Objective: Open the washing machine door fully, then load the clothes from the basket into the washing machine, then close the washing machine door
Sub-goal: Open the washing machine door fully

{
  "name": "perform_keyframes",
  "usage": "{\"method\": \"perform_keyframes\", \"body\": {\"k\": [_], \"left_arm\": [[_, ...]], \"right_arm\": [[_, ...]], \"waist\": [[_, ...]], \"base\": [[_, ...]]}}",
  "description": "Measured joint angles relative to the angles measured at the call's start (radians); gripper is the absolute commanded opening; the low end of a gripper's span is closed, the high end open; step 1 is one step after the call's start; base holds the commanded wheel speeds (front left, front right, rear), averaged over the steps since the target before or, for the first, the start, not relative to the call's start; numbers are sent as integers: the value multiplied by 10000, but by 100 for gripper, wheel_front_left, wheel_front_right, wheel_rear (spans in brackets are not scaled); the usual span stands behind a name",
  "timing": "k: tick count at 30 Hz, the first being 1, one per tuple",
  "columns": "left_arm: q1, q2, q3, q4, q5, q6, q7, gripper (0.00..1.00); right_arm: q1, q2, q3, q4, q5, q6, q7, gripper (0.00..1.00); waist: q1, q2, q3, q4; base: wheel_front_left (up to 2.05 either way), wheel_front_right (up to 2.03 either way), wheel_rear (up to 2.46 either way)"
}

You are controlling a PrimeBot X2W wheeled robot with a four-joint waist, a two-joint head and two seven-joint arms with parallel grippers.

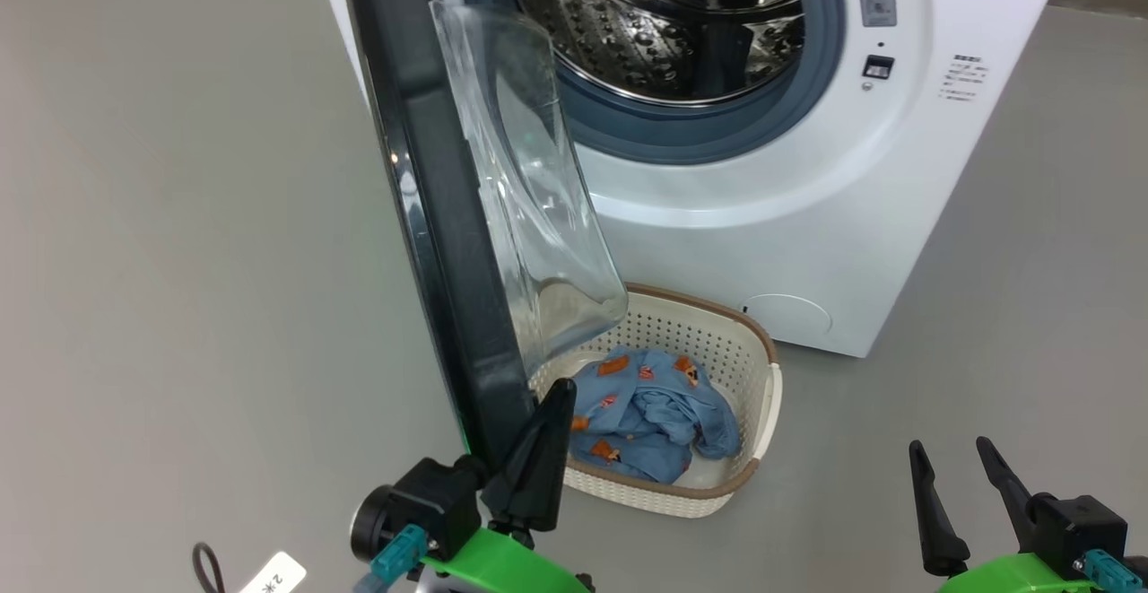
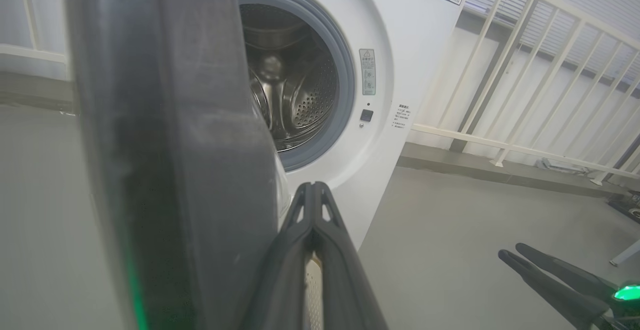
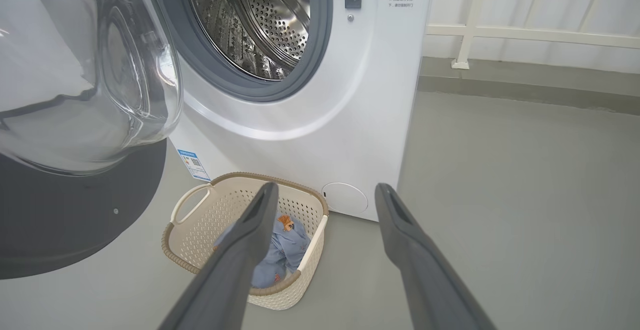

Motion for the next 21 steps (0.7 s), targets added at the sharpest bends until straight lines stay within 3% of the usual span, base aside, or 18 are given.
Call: {"method": "perform_keyframes", "body": {"k": [21], "left_arm": [[267,462,330,-336,2,581,-12,0]], "right_arm": [[0,0,-31,4,0,0,84,100]], "waist": [[1,0,84,1207]], "base": [[0,0,0]]}}
